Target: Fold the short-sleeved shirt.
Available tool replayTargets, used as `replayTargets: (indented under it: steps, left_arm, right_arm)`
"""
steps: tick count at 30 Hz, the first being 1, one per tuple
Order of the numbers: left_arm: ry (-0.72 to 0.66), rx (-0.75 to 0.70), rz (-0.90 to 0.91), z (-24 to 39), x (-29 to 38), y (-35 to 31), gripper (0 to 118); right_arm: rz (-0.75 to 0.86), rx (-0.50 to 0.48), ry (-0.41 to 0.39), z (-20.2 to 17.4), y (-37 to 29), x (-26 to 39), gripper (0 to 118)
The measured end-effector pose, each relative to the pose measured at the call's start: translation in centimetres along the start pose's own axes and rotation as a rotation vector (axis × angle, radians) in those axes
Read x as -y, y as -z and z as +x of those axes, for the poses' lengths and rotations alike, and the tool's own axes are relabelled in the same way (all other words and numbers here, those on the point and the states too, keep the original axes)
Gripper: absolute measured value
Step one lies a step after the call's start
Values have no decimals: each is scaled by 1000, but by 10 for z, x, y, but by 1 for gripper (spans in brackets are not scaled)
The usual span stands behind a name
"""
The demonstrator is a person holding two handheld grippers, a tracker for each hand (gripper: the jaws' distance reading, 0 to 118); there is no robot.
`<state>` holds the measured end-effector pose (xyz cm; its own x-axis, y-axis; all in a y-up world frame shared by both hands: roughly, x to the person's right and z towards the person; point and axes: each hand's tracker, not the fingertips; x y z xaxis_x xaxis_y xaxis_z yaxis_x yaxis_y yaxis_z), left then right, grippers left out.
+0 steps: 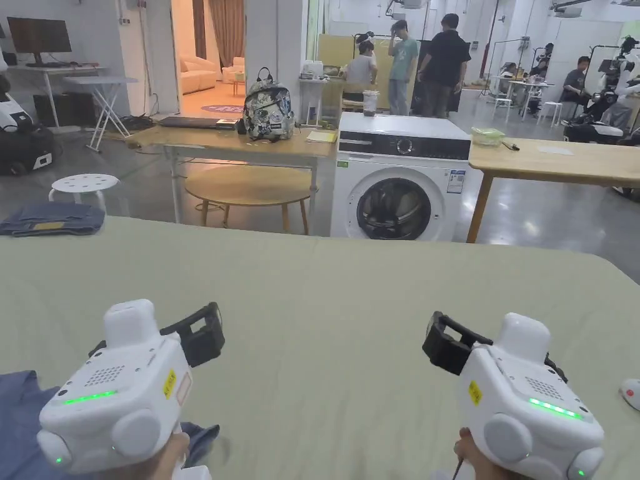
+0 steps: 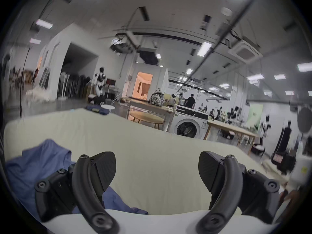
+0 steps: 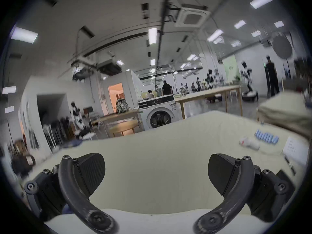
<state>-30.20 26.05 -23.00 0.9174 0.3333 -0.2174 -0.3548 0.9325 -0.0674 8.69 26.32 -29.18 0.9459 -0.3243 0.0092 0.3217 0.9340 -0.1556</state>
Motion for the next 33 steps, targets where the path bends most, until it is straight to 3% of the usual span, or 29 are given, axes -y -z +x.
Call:
replayTargets:
  steps: [1, 3, 8, 11, 13, 15, 17, 19, 22, 24, 26, 29, 32, 33]
  left_arm:
    - [35, -1, 13, 2, -1, -2, 101]
    - [208, -32, 53, 13, -1, -7, 101]
    - [905, -76, 115, 47, 14, -13, 101]
    - [1246, -138, 185, 58, 28, -20, 101]
    - [1398, -163, 220, 60, 37, -20, 101]
    - [1485, -162, 224, 62, 39, -25, 101]
    - [1483, -154, 217, 63, 42, -27, 101]
    - [1440, -153, 199, 63, 38, -26, 101]
    - [1168, -127, 140, 62, 25, -28, 101]
    - [958, -106, 83, 58, 14, -27, 101]
    - [747, -81, 63, 55, 4, -30, 101]
    - [510, -47, 60, 47, -4, -34, 101]
    - [349, -25, 79, 33, -4, -24, 101]
    - [316, -19, 89, 31, -4, -24, 101]
  right_arm:
    - [2, 9, 9, 0, 0, -2, 118]
    - [28, 26, -127, -6, -1, -2, 118]
    - [172, 63, -964, -41, -5, 20, 118]
    - [285, 69, -1383, -49, -8, 39, 118]
    - [366, 97, -1567, -48, -9, 48, 118]
    - [391, 101, -1631, -48, -11, 53, 118]
    - [367, 81, -1598, -48, -11, 52, 118]
    - [315, 61, -1515, -50, -13, 53, 118]
    - [250, 69, -1342, -49, -13, 51, 118]
    - [167, 58, -1160, -47, -12, 46, 118]
    - [78, 42, -905, -42, -10, 38, 118]
    - [1, 21, -600, -32, -8, 27, 118]
    - [-36, 27, -345, -23, -7, 20, 118]
    - [-30, 26, -303, -20, -7, 19, 118]
